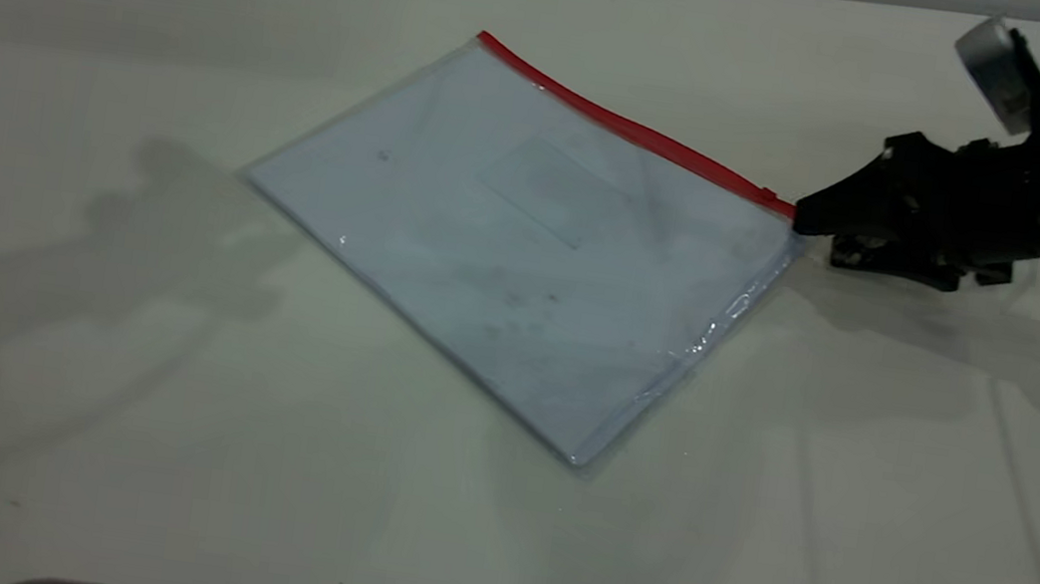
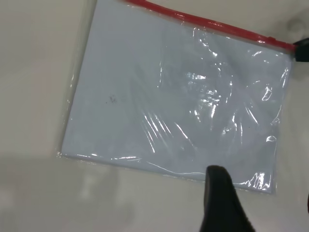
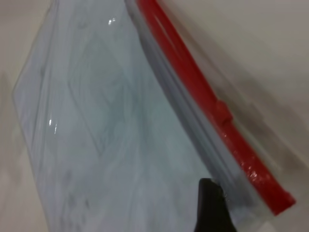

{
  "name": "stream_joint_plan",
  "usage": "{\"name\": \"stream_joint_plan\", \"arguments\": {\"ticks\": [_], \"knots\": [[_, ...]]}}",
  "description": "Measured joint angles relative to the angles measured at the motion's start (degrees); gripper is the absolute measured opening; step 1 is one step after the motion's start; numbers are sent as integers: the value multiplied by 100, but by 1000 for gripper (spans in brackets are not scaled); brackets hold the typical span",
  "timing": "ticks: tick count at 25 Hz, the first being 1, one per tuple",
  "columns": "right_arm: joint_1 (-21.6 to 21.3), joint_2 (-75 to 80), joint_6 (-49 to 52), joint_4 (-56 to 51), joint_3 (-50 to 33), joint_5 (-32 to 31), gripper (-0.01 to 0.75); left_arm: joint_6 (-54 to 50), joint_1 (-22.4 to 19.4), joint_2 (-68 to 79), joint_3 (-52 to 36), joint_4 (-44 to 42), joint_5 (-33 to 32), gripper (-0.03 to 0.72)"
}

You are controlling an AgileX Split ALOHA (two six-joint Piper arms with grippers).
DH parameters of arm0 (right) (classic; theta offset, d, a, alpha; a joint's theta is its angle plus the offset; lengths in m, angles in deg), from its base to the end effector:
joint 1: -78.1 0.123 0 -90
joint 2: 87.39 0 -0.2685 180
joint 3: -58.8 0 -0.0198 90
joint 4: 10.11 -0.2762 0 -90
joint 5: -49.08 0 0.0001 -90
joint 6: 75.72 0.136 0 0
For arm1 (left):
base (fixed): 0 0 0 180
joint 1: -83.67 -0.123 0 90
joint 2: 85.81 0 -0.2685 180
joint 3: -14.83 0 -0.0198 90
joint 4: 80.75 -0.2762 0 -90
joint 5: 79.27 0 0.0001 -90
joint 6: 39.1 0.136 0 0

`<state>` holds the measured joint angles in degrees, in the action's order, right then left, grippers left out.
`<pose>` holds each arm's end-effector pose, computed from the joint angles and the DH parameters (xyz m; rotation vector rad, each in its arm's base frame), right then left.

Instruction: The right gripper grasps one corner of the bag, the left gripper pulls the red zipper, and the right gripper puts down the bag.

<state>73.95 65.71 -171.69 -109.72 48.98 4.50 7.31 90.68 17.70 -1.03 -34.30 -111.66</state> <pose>0.3890 0.0662 -0.1016 0.0171 2.5339 1.0304 0.3792 -0.0999 0.1658 0.4182 2.4280 -0.5125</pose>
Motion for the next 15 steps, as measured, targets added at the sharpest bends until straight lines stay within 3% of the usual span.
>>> {"name": "stream_joint_plan", "arguments": {"ticks": [7, 15], "knots": [[161, 132, 112, -208, 79, -327, 506, -5, 0, 0, 0, 0, 7, 484], [526, 158, 95, -286, 102, -226, 475, -5, 6, 0, 0, 78, 7, 484]]}}
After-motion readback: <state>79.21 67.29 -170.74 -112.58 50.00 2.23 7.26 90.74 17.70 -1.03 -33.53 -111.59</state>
